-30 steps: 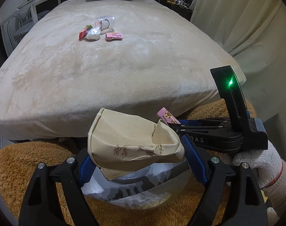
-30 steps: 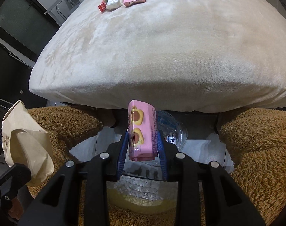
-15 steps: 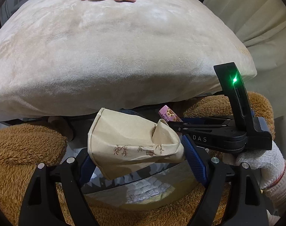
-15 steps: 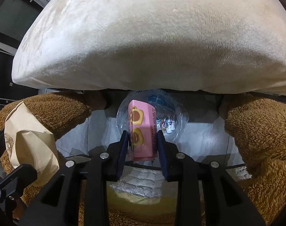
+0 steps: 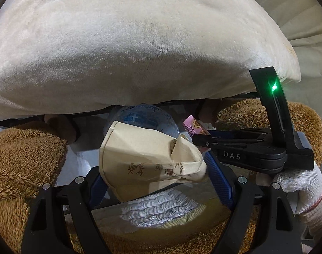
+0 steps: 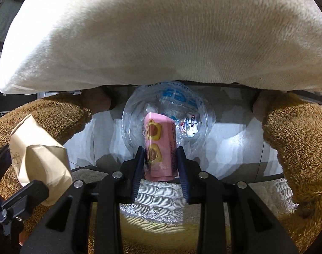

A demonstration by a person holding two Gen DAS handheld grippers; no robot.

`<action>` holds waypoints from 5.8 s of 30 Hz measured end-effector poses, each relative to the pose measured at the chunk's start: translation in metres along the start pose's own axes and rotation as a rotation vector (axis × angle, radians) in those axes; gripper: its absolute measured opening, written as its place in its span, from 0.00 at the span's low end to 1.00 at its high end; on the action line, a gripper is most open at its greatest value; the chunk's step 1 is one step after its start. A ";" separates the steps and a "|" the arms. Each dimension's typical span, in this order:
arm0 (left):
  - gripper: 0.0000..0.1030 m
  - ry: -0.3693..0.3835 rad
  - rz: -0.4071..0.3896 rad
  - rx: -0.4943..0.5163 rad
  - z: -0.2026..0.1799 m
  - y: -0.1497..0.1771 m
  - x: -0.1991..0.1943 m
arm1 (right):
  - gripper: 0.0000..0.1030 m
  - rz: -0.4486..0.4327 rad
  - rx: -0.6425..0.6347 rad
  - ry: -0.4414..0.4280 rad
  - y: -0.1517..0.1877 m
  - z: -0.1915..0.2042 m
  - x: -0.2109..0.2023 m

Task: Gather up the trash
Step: 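Open the left tool dropping the paper bag while the right tool releases the pink box, then raise both open tools back over the bed toward the remaining trash, then grasp the red-yellow wrapper with the left tool while the right tool grasps the pink carton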

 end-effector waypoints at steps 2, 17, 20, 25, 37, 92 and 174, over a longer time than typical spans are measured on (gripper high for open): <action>0.79 0.006 0.015 -0.002 0.002 -0.002 0.008 | 0.31 0.012 0.003 0.004 -0.001 -0.002 0.004; 0.80 0.034 0.091 -0.011 0.010 -0.005 0.031 | 0.33 0.054 0.024 -0.007 -0.007 -0.006 0.012; 0.81 0.024 0.112 -0.002 0.010 -0.004 0.036 | 0.39 0.050 0.037 -0.025 -0.008 -0.007 0.011; 0.89 0.008 0.115 -0.022 0.015 -0.001 0.036 | 0.46 0.044 0.047 -0.033 -0.008 -0.008 0.010; 0.89 0.003 0.020 -0.030 0.020 -0.001 -0.001 | 0.46 -0.035 0.040 -0.041 -0.002 -0.007 -0.023; 0.89 -0.073 -0.338 0.100 0.041 -0.232 -0.158 | 0.55 -0.380 -0.070 -0.091 -0.246 0.048 -0.193; 0.40 -0.095 -0.257 0.081 0.108 -0.366 -0.079 | 0.59 -0.378 -0.094 0.111 -0.338 0.037 -0.169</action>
Point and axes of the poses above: each gripper's, at about its wrist camera, not at the fingertips, and x roughly the way its jaws point, z to its left, y to its underside, the point moved 2 cm from there along x, roughly the way its jaws point, and after that the axes turned 2 degrees about z, right-handed, at the moved point
